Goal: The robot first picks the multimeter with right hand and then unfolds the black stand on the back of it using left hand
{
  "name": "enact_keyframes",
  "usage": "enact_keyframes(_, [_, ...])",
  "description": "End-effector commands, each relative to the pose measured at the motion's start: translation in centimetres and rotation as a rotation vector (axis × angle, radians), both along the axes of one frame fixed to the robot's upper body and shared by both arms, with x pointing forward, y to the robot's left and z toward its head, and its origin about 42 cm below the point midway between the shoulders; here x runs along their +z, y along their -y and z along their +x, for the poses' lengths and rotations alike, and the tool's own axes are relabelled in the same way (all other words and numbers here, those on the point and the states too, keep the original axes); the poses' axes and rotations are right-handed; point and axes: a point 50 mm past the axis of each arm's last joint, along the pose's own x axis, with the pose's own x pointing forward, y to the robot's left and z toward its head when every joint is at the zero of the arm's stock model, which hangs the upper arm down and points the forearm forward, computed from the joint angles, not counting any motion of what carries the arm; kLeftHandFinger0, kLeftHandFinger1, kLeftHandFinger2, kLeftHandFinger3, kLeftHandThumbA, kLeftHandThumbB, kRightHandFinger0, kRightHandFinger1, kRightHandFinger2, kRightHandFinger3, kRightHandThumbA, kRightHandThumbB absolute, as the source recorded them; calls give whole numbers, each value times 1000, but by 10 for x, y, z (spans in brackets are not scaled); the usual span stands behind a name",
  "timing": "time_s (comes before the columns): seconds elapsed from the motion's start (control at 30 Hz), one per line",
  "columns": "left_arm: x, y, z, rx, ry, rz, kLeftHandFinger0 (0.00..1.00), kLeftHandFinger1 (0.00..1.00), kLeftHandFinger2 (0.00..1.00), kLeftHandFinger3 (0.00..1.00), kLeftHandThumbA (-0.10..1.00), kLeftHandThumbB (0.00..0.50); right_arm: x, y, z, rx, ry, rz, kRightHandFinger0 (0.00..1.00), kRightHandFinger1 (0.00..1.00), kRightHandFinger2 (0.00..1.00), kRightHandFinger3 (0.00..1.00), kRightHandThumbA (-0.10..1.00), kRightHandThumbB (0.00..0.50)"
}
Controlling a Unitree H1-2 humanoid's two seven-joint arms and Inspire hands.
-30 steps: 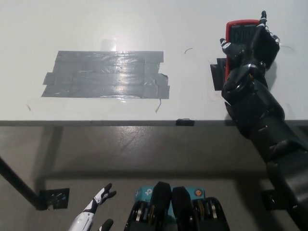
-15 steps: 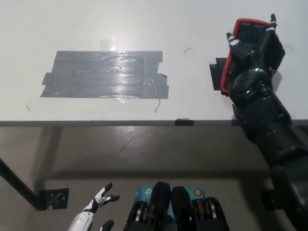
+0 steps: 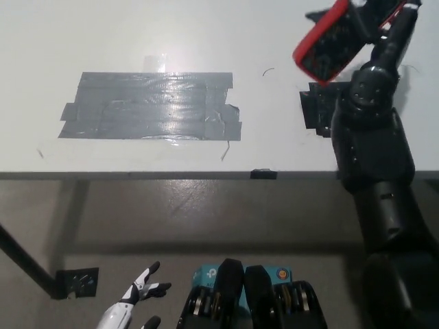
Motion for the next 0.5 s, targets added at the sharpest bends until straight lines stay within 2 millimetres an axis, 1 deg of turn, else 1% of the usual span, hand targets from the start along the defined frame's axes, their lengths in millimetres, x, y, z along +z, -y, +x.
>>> enact_keyframes(0.0, [-2,-8,-25,-15,7,16,905,764,782,1000,1000,0,60,-6,-22,229,252,237,45,392,843,776,-100,132])
enact_keyframes(0.03, [-3,-8,-31,-15,-7,18,917,768,785,1000,997,0,55,-6,-30,285,264,306,100,451,893,839,-100,121])
enact_keyframes(0.07, [-4,-8,-34,-14,-13,20,919,768,785,1000,997,0,52,-7,-34,306,266,331,129,486,920,880,-100,117])
enact_keyframes(0.1, [-6,-9,-39,-15,-22,20,922,769,785,1000,997,0,47,-8,-41,341,276,373,231,579,988,945,-100,115])
enact_keyframes(0.13, [-7,-10,-42,-14,-27,19,932,777,791,1000,993,0,44,-8,-45,362,280,400,314,643,1000,984,-100,112])
enact_keyframes(0.17, [-9,-10,-46,-9,-47,19,934,776,794,1000,995,11,40,-9,-56,435,291,503,296,679,1000,994,-100,117])
enact_keyframes(0.2, [-9,-10,-51,-8,-51,13,921,769,801,1000,999,12,36,-10,-64,512,307,609,162,645,1000,988,-100,98])
enact_keyframes(0.23, [-10,-10,-53,-6,-56,6,916,778,816,1000,996,18,34,-11,-68,533,313,638,111,628,1000,987,-100,118])
enact_keyframes(0.27, [-10,-11,-58,4,-57,-11,917,796,835,1000,998,24,28,-14,-79,595,329,704,55,601,959,971,-100,115])
enact_keyframes(0.3, [-10,-11,-61,14,-52,-26,932,806,843,1000,999,28,23,-17,-87,650,336,737,29,587,928,961,-100,98])
enact_keyframes(0.33, [-10,-9,-62,26,-44,-49,955,810,841,1000,987,32,20,-19,-94,719,334,747,17,579,908,976,-100,86])
enact_keyframes(0.37, [-10,-9,-62,29,-42,-55,967,813,841,1000,980,28,19,-19,-96,742,333,750,15,575,903,993,-100,87])
enact_keyframes(0.4, [-8,-8,-63,45,-46,-77,983,817,832,1000,971,53,15,-21,-102,779,336,759,2,521,851,1000,-100,92])
enact_keyframes(0.43, [-7,-7,-64,64,-35,-111,1000,815,815,1000,927,61,11,-23,-109,798,353,758,0,477,807,960,-100,106])
enact_keyframes(0.47, [-6,-6,-64,77,-16,-132,994,797,788,1000,869,58,8,-25,-115,815,363,768,0,408,770,876,-100,130])
